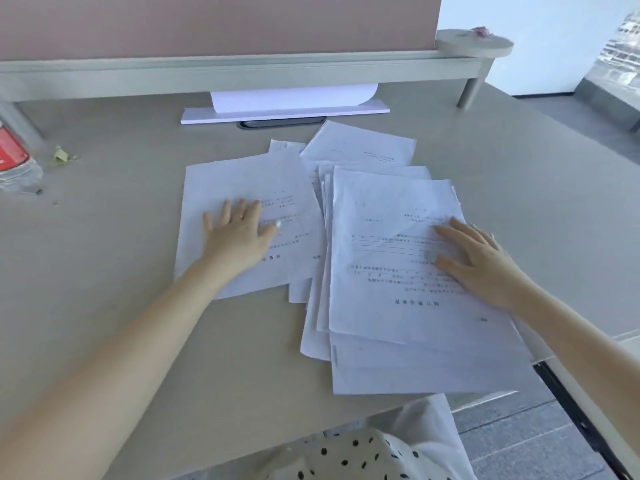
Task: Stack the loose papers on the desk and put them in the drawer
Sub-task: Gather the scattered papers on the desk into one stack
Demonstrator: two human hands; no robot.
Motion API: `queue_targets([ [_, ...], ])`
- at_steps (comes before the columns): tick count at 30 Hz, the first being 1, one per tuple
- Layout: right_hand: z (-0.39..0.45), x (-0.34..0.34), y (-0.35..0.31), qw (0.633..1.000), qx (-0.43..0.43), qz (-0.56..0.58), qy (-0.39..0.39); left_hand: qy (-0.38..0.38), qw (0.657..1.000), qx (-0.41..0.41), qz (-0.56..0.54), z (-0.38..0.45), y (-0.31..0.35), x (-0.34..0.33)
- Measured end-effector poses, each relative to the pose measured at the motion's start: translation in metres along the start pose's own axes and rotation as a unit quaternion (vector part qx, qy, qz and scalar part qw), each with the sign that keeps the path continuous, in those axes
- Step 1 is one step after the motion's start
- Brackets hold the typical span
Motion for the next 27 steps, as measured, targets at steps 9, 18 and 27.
queue_targets([
  [9,-0.005,-0.001,-0.004,0.999,-0.011,-0.026,0.017,0.033,0.981,0.19,-0.008,0.015,-0.069,0.023],
  [18,-0.002,-0.005,-0.012,0.998,-0.012,-0.051,0.023,0.087,0.937,0.204,-0.27,0.022,-0.087,0.037],
  [27,-0.005,-0.002,-0.013,0.999,-0.005,-0.023,0.049,-0.002,0.733,0.179,-0.657,0.013,-0.091,0.062],
])
Point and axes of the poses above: each hand's wrist, its own z-axis towards the middle knuckle, its own x-axis out of the back of the hand, y = z × x, the point moved 8 cm from there along z, towards the middle knuckle, and after that the axes turned 10 degrees about z, right-handed, at the moved point
